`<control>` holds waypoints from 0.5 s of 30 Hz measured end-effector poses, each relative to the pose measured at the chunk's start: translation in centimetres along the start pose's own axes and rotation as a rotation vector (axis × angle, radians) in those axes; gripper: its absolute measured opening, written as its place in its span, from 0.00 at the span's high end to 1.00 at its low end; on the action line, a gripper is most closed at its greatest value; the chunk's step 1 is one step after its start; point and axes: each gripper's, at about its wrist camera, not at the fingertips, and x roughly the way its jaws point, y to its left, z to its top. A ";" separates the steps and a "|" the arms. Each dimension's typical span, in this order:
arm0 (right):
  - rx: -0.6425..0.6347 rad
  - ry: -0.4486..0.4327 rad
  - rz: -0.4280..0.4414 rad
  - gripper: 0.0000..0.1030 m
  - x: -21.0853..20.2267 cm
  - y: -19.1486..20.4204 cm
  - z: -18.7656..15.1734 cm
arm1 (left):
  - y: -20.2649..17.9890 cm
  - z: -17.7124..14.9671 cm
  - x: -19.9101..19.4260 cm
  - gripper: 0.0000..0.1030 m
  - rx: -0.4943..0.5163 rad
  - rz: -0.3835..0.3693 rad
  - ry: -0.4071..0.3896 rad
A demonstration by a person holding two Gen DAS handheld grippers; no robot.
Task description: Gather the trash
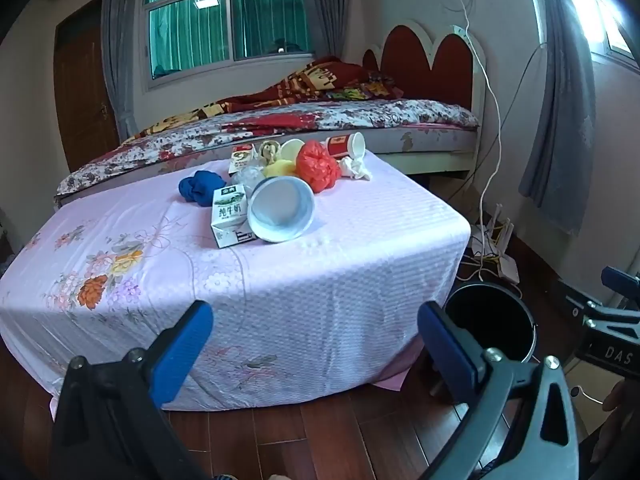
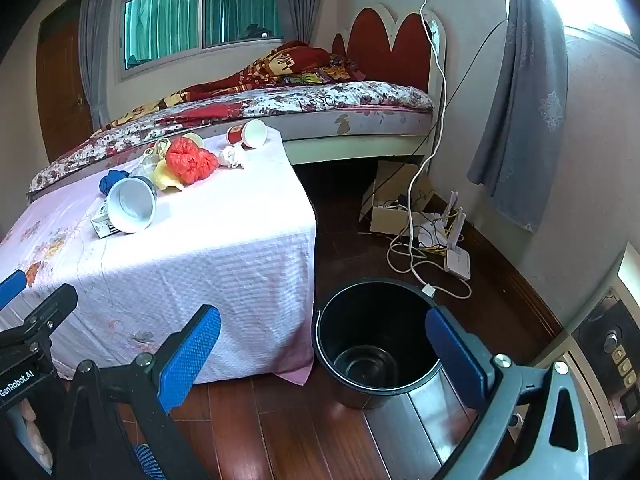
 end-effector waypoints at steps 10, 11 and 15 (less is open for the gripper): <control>-0.003 -0.005 0.002 0.00 0.0 -0.1 -0.2 | -0.1 0.0 0.0 0.01 0.000 0.002 0.000; -0.003 -0.005 0.003 0.00 0.0 -0.1 -0.2 | -0.1 0.0 0.0 0.01 0.000 0.001 0.000; -0.002 -0.004 0.003 0.00 0.1 -0.1 -0.1 | -0.1 0.0 0.0 0.01 0.001 0.002 0.001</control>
